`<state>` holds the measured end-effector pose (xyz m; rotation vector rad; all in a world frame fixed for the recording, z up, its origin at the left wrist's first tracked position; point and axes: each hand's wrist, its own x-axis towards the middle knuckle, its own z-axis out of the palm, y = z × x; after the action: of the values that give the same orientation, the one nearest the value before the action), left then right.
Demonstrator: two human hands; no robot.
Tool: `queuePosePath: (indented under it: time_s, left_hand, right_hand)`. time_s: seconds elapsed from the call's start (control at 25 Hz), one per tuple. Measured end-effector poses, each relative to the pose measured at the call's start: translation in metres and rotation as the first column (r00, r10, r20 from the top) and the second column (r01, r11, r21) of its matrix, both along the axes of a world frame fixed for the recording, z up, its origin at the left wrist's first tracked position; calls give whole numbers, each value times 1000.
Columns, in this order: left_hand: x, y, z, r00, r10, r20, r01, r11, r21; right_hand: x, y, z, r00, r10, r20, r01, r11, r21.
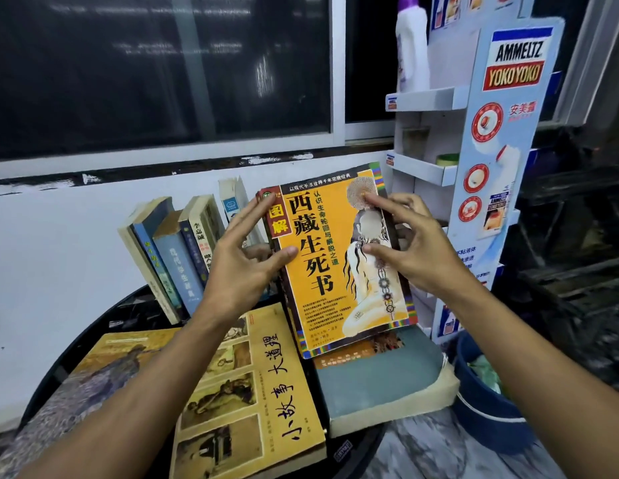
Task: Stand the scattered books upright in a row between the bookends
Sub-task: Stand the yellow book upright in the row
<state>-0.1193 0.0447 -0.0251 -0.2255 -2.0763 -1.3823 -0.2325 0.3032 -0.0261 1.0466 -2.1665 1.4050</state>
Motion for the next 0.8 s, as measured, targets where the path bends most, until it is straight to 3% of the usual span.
queuePosePath:
  time_s: [0.2, 0.32, 0.48, 0.64, 0.8]
  left_hand:
    - [4, 7, 6, 997, 37, -71, -41, 998, -51]
    - [10, 11, -1, 997, -8, -72, 3, 997, -75]
    - [16, 21, -6, 990, -116, -81, 112, 992, -51]
    - [22, 22, -13, 974, -219, -55, 225, 964, 143]
    - [31, 24, -20, 961, -276, 13, 273, 957, 99]
  right_hand:
    - [-6, -7, 7, 994, -35, -105, 35, 999, -4]
    - [-8, -9, -3, 997, -31, -64, 33, 999, 39]
    - [9, -17, -6, 964, -207, -165, 211, 977, 9]
    - [62, -33, 4, 994, -40, -106, 33, 998, -62]
    - [88, -35, 18, 997, 78, -29, -78, 997, 1]
